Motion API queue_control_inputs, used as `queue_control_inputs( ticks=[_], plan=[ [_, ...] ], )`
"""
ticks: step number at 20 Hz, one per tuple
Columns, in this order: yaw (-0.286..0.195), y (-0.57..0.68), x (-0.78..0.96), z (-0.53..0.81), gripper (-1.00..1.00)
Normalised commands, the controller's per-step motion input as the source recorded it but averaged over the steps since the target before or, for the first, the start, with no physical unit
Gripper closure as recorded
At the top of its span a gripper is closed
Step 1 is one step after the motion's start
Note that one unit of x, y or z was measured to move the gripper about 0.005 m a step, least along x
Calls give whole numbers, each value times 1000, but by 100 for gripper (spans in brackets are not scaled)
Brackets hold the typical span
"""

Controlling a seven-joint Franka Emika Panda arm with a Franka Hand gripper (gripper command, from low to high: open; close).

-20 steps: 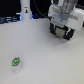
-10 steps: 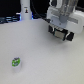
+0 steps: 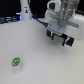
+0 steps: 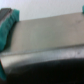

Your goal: Open the kcup holder, insert the kcup into the holder, and close the kcup holder

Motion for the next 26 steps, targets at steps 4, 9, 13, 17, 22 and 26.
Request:
queue_control_inputs(
  ticks=[4, 9, 13, 17, 22, 26],
  plan=[
    [-62, -301, 724, 189, 100],
    [-114, -209, 458, 223, -100],
    [-149, -422, 339, 305, -100],
    [-177, -616, 285, 265, -100],
    [-196, -668, 249, 178, -100],
    [-204, -674, 200, 124, -100]
  ],
)
